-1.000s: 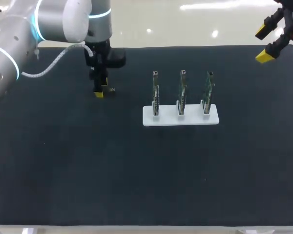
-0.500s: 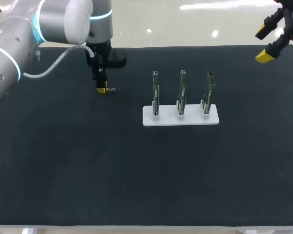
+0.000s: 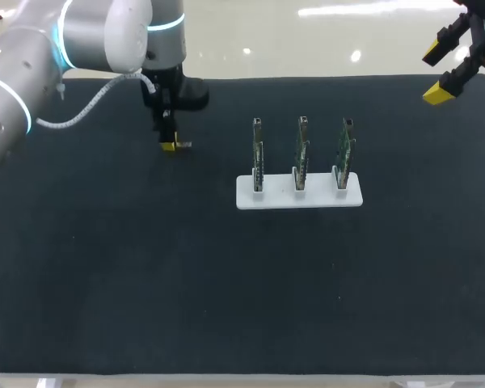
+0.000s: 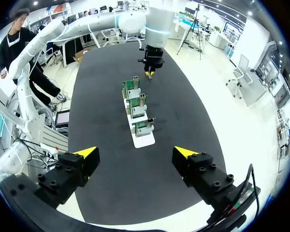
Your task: Pick up the optical module with the left hand, and insert it into the network port with the right hand.
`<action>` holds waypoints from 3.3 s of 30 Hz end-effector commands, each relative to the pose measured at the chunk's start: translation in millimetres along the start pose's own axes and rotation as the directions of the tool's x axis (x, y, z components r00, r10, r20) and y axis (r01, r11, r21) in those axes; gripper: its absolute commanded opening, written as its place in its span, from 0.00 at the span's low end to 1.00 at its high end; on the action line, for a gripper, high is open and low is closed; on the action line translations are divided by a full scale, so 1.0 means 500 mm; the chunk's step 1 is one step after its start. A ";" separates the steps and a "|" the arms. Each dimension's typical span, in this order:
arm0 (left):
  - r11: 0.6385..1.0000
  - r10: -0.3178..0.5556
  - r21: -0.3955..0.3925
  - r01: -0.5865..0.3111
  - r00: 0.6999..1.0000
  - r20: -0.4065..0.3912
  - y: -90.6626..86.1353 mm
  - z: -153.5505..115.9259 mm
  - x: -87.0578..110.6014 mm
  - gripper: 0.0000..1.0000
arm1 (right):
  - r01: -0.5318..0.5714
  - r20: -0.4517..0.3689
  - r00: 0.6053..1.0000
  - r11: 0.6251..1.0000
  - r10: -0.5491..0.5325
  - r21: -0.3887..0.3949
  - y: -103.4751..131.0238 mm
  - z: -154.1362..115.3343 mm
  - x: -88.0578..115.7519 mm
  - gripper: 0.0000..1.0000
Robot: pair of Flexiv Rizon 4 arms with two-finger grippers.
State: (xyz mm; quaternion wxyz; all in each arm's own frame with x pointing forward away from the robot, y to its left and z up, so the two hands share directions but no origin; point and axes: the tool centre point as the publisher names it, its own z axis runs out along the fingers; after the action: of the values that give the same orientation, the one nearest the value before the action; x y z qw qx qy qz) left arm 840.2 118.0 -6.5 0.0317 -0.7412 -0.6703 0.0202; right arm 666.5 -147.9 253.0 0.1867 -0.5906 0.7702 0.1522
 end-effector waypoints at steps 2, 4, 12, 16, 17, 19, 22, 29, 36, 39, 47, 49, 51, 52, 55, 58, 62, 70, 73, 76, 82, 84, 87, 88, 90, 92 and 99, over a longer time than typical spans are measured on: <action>0.999 -0.023 -0.020 0.026 0.994 0.104 -0.024 -0.046 0.014 0.00 | 0.000 0.002 1.000 1.000 0.000 0.000 0.000 0.001 0.000 1.00; 0.999 -0.034 -0.032 0.039 0.986 0.162 -0.024 -0.073 0.015 0.00 | 0.000 0.002 1.000 1.000 0.000 0.000 0.000 0.001 0.000 1.00; 0.988 -0.064 -0.100 0.114 0.912 0.405 -0.026 -0.210 0.005 0.00 | 0.000 0.002 1.000 1.000 0.000 0.000 0.000 0.001 0.000 1.00; 0.987 -0.065 -0.089 0.134 0.840 0.539 -0.031 -0.267 -0.009 0.00 | 0.000 0.002 1.000 1.000 0.000 0.000 0.000 0.001 0.000 1.00; 0.987 -0.061 -0.090 0.135 0.822 0.566 -0.032 -0.279 -0.014 0.00 | 0.000 0.002 1.000 1.000 0.000 0.000 0.000 0.001 0.000 1.00; 0.988 -0.055 -0.082 0.134 0.782 0.620 -0.034 -0.304 -0.023 0.00 | 0.000 0.002 1.000 1.000 0.000 0.000 0.000 0.001 0.000 1.00; 0.985 -0.048 -0.088 0.146 0.733 0.679 -0.048 -0.349 -0.046 0.00 | 0.000 0.002 1.000 1.000 0.000 0.000 0.000 0.001 0.000 1.00; 0.980 -0.035 -0.083 0.180 0.570 0.821 -0.083 -0.422 -0.096 0.00 | 0.000 0.002 1.000 1.000 0.000 0.000 0.000 0.001 0.000 1.00; 0.970 0.005 -0.102 0.220 0.403 0.915 -0.122 -0.474 -0.140 0.00 | 0.000 0.002 1.000 1.000 0.000 0.000 0.000 0.001 0.000 1.00; 0.954 0.005 -0.105 0.279 0.338 0.941 -0.134 -0.488 -0.151 0.00 | 0.000 0.002 1.000 1.000 0.000 0.000 0.000 0.001 0.000 1.00; 0.901 0.013 -0.114 0.419 0.237 0.972 -0.177 -0.517 -0.182 0.00 | 0.000 0.002 1.000 1.000 0.000 0.000 0.000 0.001 0.000 1.00; 0.888 0.009 -0.112 0.447 0.228 0.974 -0.185 -0.521 -0.194 0.00 | 0.000 0.002 1.000 1.000 0.000 0.000 0.000 0.001 0.000 1.00; 0.872 0.007 -0.115 0.476 0.223 0.975 -0.192 -0.524 -0.202 0.00 | 0.000 0.002 1.000 1.000 0.000 0.000 0.000 0.001 0.000 1.00; 0.861 0.005 -0.116 0.495 0.219 0.976 -0.195 -0.526 -0.207 0.00 | 0.000 0.002 1.000 1.000 0.000 0.000 0.000 0.001 0.000 1.00; 0.833 0.000 -0.115 0.542 0.206 0.978 -0.192 -0.525 -0.216 0.00 | 0.000 0.002 1.000 1.000 0.000 0.000 0.000 0.001 0.000 1.00; 0.808 0.000 -0.111 0.578 0.188 0.982 -0.194 -0.528 -0.226 0.00 | 0.000 0.002 1.000 1.000 0.000 0.000 0.000 0.001 0.000 1.00; 0.784 -0.010 -0.106 0.612 0.183 0.983 -0.198 -0.533 -0.243 0.00 | 0.000 0.002 1.000 1.000 0.000 0.000 0.000 0.001 0.000 1.00; 0.825 0.009 -0.119 0.553 0.197 0.980 -0.207 -0.536 -0.260 0.00 | 0.000 0.002 1.000 1.000 0.000 0.000 0.000 0.001 0.000 1.00; 0.825 0.009 -0.119 0.553 0.197 0.980 -0.207 -0.536 -0.260 0.00 | 0.000 0.002 1.000 1.000 0.000 0.000 0.000 0.001 0.000 1.00; 0.825 0.009 -0.119 0.553 0.197 0.980 -0.207 -0.536 -0.260 0.00 | 0.000 0.002 1.000 1.000 0.000 0.000 0.000 0.001 0.000 1.00; 0.825 0.009 -0.119 0.553 0.197 0.980 -0.207 -0.536 -0.260 0.00 | 0.000 0.002 1.000 1.000 0.000 0.000 0.000 0.001 0.000 1.00; 0.825 0.009 -0.119 0.553 0.197 0.980 -0.207 -0.536 -0.260 0.00 | 0.000 0.002 1.000 1.000 0.000 0.000 0.000 0.001 0.000 1.00; 0.851 0.012 -0.091 0.518 0.154 0.988 -0.220 -0.532 -0.286 0.00 | 0.000 0.002 1.000 1.000 0.000 0.000 0.000 0.001 0.000 1.00; 0.858 0.013 -0.087 0.506 0.149 0.989 -0.222 -0.530 -0.291 0.00 | 0.000 0.002 1.000 1.000 0.000 0.000 0.000 0.001 0.000 1.00; 0.870 0.019 -0.090 0.485 0.150 0.988 -0.227 -0.527 -0.308 0.00 | 0.000 0.002 1.000 1.000 0.000 0.000 0.000 0.001 0.000 1.00; 0.878 0.023 -0.091 0.470 0.149 0.989 -0.236 -0.525 -0.326 0.00 | 0.000 0.002 1.000 1.000 0.000 0.000 0.000 0.001 0.000 1.00; 0.883 0.038 -0.078 0.462 0.095 0.995 -0.248 -0.533 -0.369 0.00 | 0.000 0.002 1.000 1.000 0.000 0.000 0.000 0.001 0.000 1.00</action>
State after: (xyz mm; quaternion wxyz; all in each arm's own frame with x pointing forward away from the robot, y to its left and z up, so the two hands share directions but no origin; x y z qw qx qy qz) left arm 723.2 -50.7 269.3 -0.4644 -0.5183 -0.5410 0.4722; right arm 666.5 -147.9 253.1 0.1867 -0.5905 0.7702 0.1522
